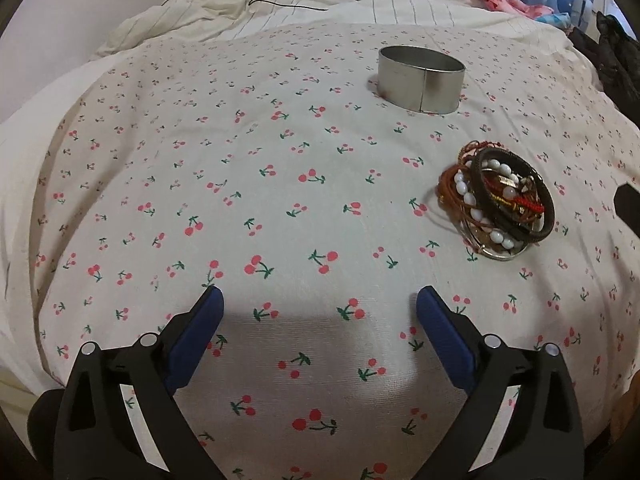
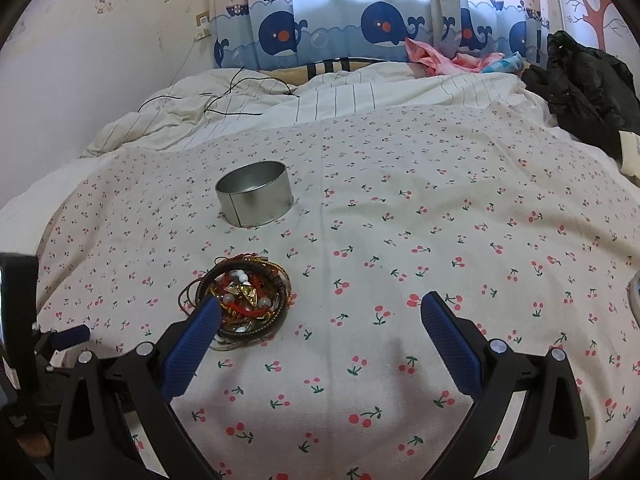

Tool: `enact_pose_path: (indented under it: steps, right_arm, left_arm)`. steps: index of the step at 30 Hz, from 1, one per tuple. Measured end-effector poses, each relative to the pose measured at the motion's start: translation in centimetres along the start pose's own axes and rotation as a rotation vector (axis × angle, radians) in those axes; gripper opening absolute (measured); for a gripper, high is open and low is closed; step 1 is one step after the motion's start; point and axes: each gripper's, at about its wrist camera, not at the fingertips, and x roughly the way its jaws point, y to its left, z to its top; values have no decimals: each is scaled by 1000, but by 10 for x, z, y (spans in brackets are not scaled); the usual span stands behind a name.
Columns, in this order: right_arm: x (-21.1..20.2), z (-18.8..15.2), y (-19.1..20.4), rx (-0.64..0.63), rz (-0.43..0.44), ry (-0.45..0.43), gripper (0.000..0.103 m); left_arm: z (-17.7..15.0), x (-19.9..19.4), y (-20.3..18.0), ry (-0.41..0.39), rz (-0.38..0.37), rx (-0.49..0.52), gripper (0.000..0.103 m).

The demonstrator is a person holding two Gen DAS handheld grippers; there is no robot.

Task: Organize jewelry
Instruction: 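Move both tools toward the bracelet pile beside the silver tin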

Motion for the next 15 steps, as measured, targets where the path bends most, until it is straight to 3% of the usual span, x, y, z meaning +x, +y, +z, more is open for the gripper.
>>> enact_pose_path:
  steps: [8, 15]
  right_arm:
    - [4, -2, 4, -11, 4, 17, 96]
    - [4, -3, 7, -27, 7, 20, 96]
  left_arm:
    - [-16, 7, 6, -55, -39, -51, 96]
    - [-16, 3, 2, -46, -5, -62, 96]
